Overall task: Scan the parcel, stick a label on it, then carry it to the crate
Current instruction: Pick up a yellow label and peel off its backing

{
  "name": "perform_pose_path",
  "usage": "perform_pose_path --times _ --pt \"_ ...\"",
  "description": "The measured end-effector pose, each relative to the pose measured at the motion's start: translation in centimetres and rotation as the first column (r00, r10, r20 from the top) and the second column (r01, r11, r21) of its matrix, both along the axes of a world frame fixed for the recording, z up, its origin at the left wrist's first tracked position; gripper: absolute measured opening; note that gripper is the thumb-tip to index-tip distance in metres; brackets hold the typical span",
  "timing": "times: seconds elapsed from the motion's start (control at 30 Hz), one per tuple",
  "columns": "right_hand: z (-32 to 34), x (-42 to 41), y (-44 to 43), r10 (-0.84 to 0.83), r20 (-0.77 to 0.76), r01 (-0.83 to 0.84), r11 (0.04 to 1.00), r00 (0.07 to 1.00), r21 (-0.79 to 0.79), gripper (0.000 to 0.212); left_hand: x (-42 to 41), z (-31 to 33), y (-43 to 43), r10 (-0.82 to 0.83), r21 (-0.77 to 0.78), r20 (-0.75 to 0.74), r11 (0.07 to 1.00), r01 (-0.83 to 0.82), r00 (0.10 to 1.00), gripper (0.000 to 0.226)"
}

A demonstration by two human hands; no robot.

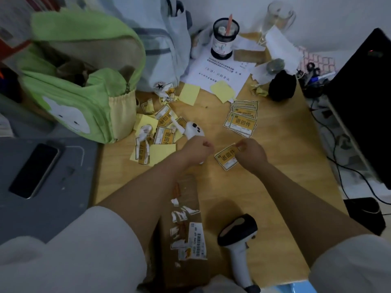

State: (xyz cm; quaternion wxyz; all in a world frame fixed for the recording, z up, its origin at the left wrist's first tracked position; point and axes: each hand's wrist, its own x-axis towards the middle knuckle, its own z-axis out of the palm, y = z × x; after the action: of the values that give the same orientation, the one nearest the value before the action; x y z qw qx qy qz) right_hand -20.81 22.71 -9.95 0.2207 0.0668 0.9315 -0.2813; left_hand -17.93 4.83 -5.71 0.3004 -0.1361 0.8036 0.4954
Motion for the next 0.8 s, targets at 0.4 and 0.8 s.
perform_pose_path --times 0.4,0.8 --pt "-1.7 0.2 0.0 0.144 -0.06 -0.129 0.971 0.988 0.2 0.021 0.2 -1.2 0.9 0.069 0.012 0.089 0.997 -0.07 0.994 0.013" --pt "9.2 -0.5 -0.5 -0.19 -0.199 0.109 0.927 0.961 -0.358 0.009 0.0 5.9 -1.3 0.182 0.054 -0.257 0.983 -0.174 0.949 0.018"
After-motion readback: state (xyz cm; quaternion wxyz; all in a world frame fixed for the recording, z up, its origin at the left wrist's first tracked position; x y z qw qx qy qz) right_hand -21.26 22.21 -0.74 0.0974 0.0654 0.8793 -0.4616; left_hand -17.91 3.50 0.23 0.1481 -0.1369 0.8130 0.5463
